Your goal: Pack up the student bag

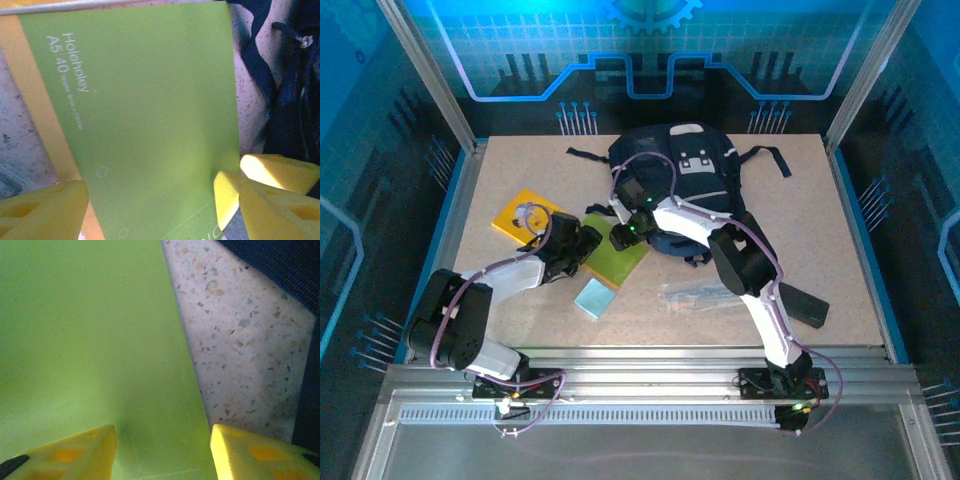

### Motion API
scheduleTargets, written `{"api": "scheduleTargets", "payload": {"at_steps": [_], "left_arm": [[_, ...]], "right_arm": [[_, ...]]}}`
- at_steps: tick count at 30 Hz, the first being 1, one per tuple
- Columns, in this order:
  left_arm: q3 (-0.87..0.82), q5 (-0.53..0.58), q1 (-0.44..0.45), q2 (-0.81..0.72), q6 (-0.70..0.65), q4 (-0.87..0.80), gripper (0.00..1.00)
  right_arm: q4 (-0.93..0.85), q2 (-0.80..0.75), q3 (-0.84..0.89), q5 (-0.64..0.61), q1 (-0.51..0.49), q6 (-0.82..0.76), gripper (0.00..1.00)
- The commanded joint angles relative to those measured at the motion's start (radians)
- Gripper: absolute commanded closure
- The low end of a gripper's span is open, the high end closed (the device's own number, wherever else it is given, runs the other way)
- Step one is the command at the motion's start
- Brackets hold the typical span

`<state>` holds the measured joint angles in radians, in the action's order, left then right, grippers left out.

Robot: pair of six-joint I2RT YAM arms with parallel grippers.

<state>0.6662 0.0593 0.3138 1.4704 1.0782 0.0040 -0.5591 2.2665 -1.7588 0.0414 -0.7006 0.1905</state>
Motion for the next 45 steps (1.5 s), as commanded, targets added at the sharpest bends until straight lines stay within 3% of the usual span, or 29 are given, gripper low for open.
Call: {"api": "scheduleTargets", "payload": {"at_steps": [1, 6, 18, 20, 26, 30, 36, 45], "left_arm": [[-0.010, 0.060, 0.007, -0.016, -0.066, -0.163, 0.18], [-0.006, 0.040, 0.006, 0.024, -0.052, -0.140, 0.18], [0.006, 0.026, 0.007, 0.080, -0.052, -0.124, 0.18], [0.007, 0.028, 0.006, 0.080, -0.054, -0.126, 0.18], [0.012, 0.036, 0.006, 0.076, -0.070, -0.139, 0.18], [0.019, 0.034, 0.007, 0.080, -0.075, -0.147, 0.18], [0.007, 0.036, 0.007, 0.075, -0.065, -0.140, 0.18], [-0.002, 0.021, 0.010, 0.097, -0.041, -0.107, 0.18]], "right_arm": [[-0.035, -0.012, 0.082, 0.057, -0.005, -0.008, 0.46], [0.001, -0.069, 0.138, 0.261, 0.012, 0.043, 0.45], [0.132, -0.162, 0.231, 0.526, 0.067, 0.167, 0.44], [0.114, -0.167, 0.234, 0.459, 0.066, 0.165, 0.44], [-0.026, -0.179, 0.200, 0.055, 0.058, 0.087, 0.40], [-0.074, -0.143, 0.175, -0.070, 0.047, 0.059, 0.37], [-0.062, -0.113, 0.172, -0.005, -0.008, 0.024, 0.36], [0.021, -0.131, 0.197, 0.262, -0.025, 0.092, 0.36]]}}
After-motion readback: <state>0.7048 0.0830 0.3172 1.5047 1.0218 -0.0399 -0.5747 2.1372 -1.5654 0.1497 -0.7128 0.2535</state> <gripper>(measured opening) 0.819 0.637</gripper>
